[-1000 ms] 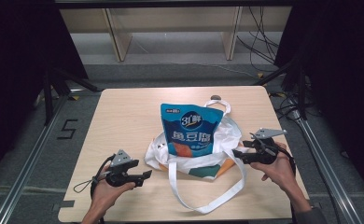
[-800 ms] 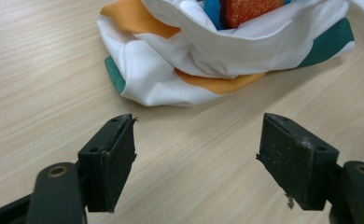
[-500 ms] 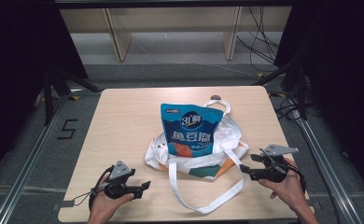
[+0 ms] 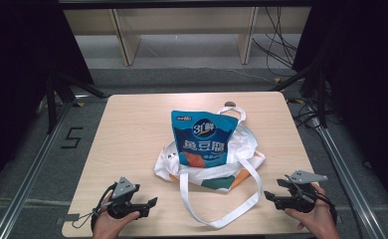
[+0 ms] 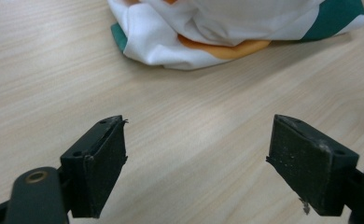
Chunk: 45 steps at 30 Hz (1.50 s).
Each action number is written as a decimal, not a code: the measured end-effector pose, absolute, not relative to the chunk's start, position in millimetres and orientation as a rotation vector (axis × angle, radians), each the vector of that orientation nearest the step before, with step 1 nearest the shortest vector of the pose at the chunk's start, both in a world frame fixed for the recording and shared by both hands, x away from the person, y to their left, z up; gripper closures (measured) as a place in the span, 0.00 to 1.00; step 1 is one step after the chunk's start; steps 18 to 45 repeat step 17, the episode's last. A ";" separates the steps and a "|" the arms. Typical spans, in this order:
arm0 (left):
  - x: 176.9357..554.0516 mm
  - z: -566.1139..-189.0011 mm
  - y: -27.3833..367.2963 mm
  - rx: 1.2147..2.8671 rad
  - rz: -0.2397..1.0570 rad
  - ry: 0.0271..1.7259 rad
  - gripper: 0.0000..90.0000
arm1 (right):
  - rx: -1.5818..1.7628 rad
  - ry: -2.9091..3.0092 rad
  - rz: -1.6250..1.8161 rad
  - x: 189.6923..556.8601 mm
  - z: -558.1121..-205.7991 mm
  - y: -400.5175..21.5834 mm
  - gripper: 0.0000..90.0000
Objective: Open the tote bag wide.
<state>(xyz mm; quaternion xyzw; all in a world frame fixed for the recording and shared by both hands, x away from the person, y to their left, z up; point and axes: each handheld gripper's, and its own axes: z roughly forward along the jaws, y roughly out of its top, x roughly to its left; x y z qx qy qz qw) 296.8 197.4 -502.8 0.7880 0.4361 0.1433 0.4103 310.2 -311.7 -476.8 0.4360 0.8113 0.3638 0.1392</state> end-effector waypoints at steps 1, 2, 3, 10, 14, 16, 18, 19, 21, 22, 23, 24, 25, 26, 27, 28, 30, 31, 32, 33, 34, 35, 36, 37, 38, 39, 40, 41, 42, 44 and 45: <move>295.5 -503.5 197.2 1.990 0.361 1.100 0.20 | 1.287 2.337 1.065 307.0 -478.4 -313.2 0.35; 295.2 -503.6 197.9 2.003 0.366 1.086 0.20 | 1.265 2.353 1.088 305.5 -480.1 -317.2 0.35; 294.4 -503.8 197.9 2.013 0.368 1.082 0.20 | 1.306 2.330 1.060 302.9 -481.7 -317.5 0.34; 295.8 -506.9 197.7 2.021 0.366 1.095 0.20 | 1.284 2.329 1.064 297.8 -483.4 -320.4 0.34; 297.0 -507.0 200.5 2.021 0.366 1.100 0.20 | 1.289 2.350 1.058 298.8 -487.5 -319.2 0.34; 297.2 -506.7 200.4 2.032 0.369 1.099 0.20 | 1.291 2.346 1.022 300.4 -488.9 -320.0 0.34; 297.4 -507.8 200.1 2.027 0.377 1.091 0.20 | 1.301 2.332 1.036 299.9 -489.8 -319.2 0.34; 297.4 -507.8 200.1 2.027 0.377 1.091 0.20 | 1.301 2.332 1.036 299.9 -489.8 -319.2 0.34; 297.4 -507.8 200.1 2.027 0.377 1.091 0.20 | 1.301 2.332 1.036 299.9 -489.8 -319.2 0.34; 297.4 -507.8 200.1 2.027 0.377 1.091 0.20 | 1.301 2.332 1.036 299.9 -489.8 -319.2 0.34; 297.4 -507.8 200.1 2.027 0.377 1.091 0.20 | 1.301 2.332 1.036 299.9 -489.8 -319.2 0.34; 297.4 -507.8 200.1 2.027 0.377 1.091 0.20 | 1.301 2.332 1.036 299.9 -489.8 -319.2 0.34; 297.4 -507.8 200.1 2.027 0.377 1.091 0.20 | 1.301 2.332 1.036 299.9 -489.8 -319.2 0.34; 297.4 -507.8 200.1 2.027 0.377 1.091 0.20 | 1.301 2.332 1.036 299.9 -489.8 -319.2 0.34; 297.4 -507.8 200.1 2.027 0.377 1.091 0.20 | 1.301 2.332 1.036 299.9 -489.8 -319.2 0.34; 297.4 -507.8 200.1 2.027 0.377 1.091 0.20 | 1.301 2.332 1.036 299.9 -489.8 -319.2 0.34; 297.4 -507.8 200.1 2.027 0.377 1.091 0.20 | 1.301 2.332 1.036 299.9 -489.8 -319.2 0.34; 297.4 -507.8 200.1 2.027 0.377 1.091 0.20 | 1.301 2.332 1.036 299.9 -489.8 -319.2 0.34; 297.4 -507.8 200.1 2.027 0.377 1.091 0.20 | 1.301 2.332 1.036 299.9 -489.8 -319.2 0.34; 297.4 -507.8 200.1 2.027 0.377 1.091 0.20 | 1.301 2.332 1.036 299.9 -489.8 -319.2 0.34; 297.4 -507.8 200.1 2.027 0.377 1.091 0.20 | 1.301 2.332 1.036 299.9 -489.8 -319.2 0.34; 297.4 -507.8 200.1 2.027 0.377 1.091 0.20 | 1.301 2.332 1.036 299.9 -489.8 -319.2 0.34; 297.4 -507.8 200.1 2.027 0.377 1.091 0.20 | 1.301 2.332 1.036 299.9 -489.8 -319.2 0.34; 297.4 -507.8 200.1 2.027 0.377 1.091 0.20 | 1.301 2.332 1.036 299.9 -489.8 -319.2 0.34; 297.4 -507.8 200.1 2.027 0.377 1.091 0.20 | 1.301 2.332 1.036 299.9 -489.8 -319.2 0.34; 297.4 -507.8 200.1 2.027 0.377 1.091 0.20 | 1.301 2.332 1.036 299.9 -489.8 -319.2 0.34; 297.4 -507.8 200.1 2.027 0.377 1.091 0.20 | 1.301 2.332 1.036 299.9 -489.8 -319.2 0.34; 297.4 -507.8 200.1 2.027 0.377 1.091 0.20 | 1.301 2.332 1.036 299.9 -489.8 -319.2 0.34; 297.4 -507.8 200.1 2.027 0.377 1.091 0.20 | 1.301 2.332 1.036 299.9 -489.8 -319.2 0.34; 297.4 -507.8 200.1 2.027 0.377 1.091 0.20 | 1.301 2.332 1.036 299.9 -489.8 -319.2 0.34; 297.4 -507.8 200.1 2.027 0.377 1.091 0.20 | 1.301 2.332 1.036 299.9 -489.8 -319.2 0.34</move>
